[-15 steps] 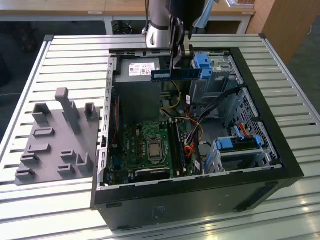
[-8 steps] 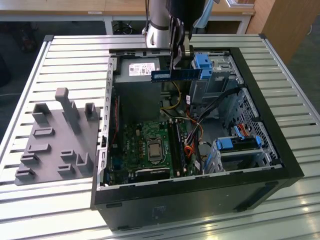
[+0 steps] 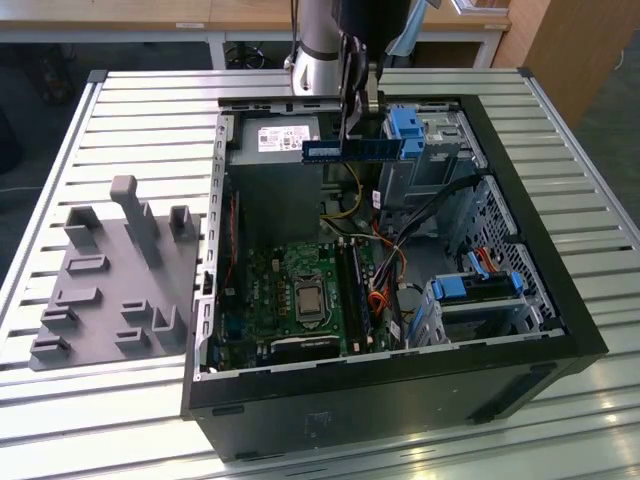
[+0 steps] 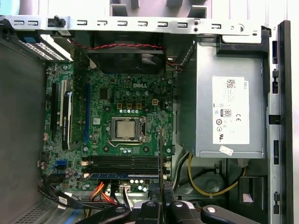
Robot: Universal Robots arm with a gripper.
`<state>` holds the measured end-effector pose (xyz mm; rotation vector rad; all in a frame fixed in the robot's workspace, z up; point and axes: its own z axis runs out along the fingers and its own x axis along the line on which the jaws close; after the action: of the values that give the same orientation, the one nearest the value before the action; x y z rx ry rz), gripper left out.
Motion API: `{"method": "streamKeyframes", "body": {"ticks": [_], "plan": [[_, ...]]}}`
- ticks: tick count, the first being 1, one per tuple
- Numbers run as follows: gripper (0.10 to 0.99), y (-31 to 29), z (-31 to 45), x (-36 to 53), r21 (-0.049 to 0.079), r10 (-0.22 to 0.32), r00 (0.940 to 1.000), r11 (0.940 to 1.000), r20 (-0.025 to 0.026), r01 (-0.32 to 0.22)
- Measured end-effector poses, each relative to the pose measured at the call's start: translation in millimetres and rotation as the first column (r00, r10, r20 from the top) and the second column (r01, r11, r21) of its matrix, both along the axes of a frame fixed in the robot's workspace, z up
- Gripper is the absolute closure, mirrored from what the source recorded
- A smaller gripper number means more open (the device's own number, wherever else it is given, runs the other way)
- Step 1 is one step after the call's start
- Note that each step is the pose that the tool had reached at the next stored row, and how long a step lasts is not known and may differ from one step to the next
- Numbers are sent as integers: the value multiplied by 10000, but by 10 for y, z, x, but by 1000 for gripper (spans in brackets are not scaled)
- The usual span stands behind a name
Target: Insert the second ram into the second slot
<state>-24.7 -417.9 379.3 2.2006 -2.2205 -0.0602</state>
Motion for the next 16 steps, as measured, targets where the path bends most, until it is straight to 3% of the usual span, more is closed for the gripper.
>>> {"method": "streamKeyframes", "body": {"ticks": [3, 10, 16], "plan": [[949, -17, -6, 0, -1, -106, 9999, 9999, 6, 106], [949, -154, -21, 0, 0, -112, 9999, 9999, 26, 112], [949, -273, -27, -6, 1, -112, 9999, 9999, 101, 112]]}}
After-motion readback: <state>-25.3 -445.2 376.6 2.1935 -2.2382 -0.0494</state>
